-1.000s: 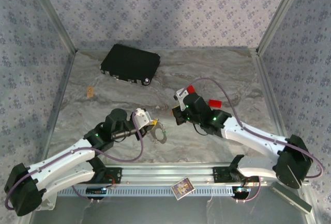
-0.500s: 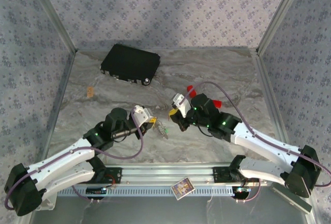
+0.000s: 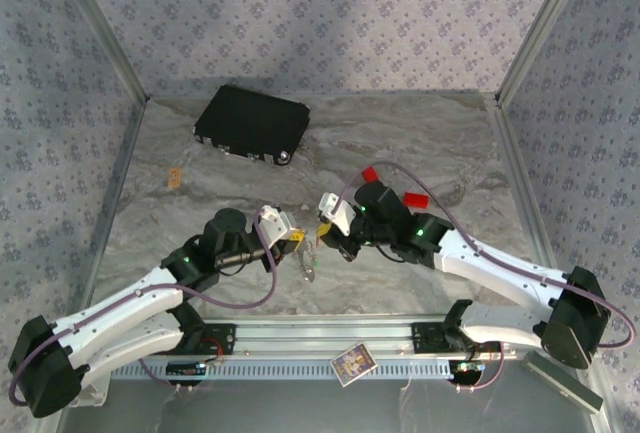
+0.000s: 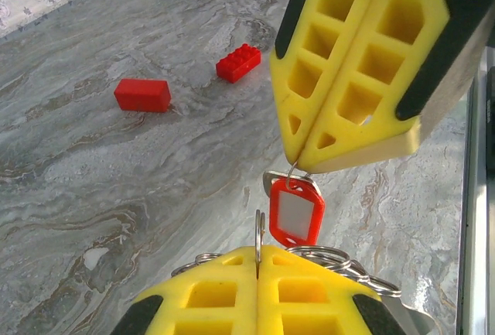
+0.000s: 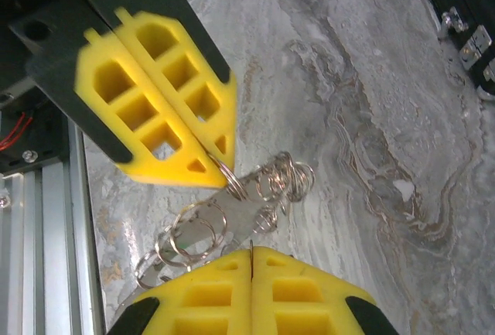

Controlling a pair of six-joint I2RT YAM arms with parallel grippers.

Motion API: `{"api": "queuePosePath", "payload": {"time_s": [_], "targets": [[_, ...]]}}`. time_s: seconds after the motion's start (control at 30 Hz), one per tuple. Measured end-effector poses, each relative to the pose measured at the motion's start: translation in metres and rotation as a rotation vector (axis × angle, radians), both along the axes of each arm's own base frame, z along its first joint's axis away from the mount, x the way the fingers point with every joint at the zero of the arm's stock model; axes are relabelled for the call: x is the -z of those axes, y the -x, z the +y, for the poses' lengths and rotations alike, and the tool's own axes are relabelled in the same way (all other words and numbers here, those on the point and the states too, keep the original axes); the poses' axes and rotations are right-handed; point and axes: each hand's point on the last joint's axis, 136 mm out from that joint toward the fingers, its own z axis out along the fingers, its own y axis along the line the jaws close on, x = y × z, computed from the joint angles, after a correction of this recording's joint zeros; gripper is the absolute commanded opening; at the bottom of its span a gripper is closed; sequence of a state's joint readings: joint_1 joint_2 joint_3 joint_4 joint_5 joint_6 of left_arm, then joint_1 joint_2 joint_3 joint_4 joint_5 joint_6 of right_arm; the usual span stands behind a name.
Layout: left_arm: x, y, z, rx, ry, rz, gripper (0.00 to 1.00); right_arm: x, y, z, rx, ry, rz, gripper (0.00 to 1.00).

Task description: Put the keys on the keyring

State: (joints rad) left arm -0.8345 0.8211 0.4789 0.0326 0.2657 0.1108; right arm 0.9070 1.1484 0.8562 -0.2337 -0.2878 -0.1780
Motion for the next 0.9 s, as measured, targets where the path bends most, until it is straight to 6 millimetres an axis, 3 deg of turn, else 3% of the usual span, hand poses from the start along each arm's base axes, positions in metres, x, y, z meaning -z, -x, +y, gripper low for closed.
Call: {"api": "queuePosePath", "payload": {"time_s": [0.17,0.4,0.9], "targets": [[0.0,0.0,0.0,0.0,0.0,0.0,0.0,-0.007,0.005,0.007,-0.04,-0.008,-0.022,0.0],[0.0,0.001,0.0,0.003,0.001,0.001,0.0,-0.003,0.008,0.019,-0.08,0.019,-0.034,0.0],[0.0,0.001,0.0,0.004,0.001,0.001,0.0,-0.005,0.005,0.022,-0.064,0.025,-0.07,0.0]]}}
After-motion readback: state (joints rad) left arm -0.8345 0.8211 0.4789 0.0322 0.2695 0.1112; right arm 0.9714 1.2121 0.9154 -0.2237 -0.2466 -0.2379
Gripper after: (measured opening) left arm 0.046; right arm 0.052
